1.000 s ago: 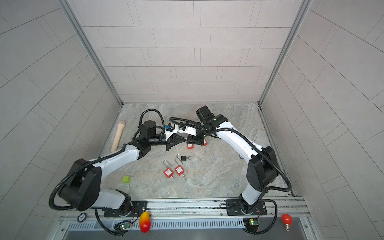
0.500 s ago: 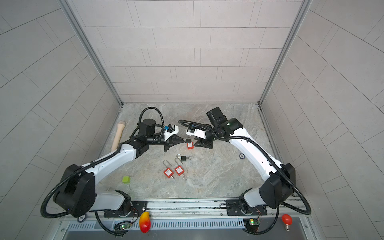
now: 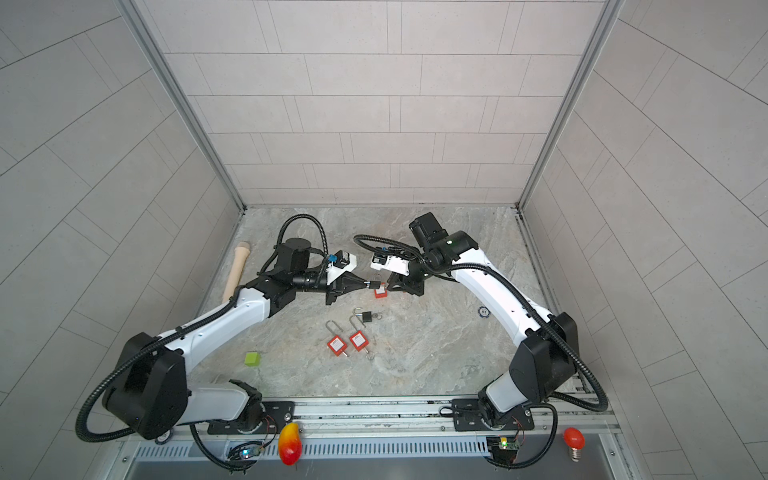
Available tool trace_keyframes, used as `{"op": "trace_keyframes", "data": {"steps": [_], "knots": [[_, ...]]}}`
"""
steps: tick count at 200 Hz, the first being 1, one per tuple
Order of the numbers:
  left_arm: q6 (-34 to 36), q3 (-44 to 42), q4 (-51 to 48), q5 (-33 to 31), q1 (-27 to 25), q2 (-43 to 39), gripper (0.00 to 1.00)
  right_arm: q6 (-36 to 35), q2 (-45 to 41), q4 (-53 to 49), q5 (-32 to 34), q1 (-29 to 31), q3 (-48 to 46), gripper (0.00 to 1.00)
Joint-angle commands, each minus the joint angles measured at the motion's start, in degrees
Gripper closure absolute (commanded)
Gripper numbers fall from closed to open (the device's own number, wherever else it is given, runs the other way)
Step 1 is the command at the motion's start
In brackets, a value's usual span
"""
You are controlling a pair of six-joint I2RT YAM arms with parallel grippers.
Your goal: Lock with the key
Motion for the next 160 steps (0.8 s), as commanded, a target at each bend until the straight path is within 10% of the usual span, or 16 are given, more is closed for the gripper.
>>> {"op": "trace_keyframes", "data": {"steps": [1, 160], "knots": [[2.19, 1.96, -0.21, 1.61, -0.37, -1.16, 1.00, -0.47, 0.91, -0.81, -0.06, 0.89, 1.95, 0.78], [5.00, 3.55, -3.21, 2.05, -0.63, -1.04, 1.00, -1.74, 3.33, -2.11, 2.75, 1.28, 3.63, 1.00]]}}
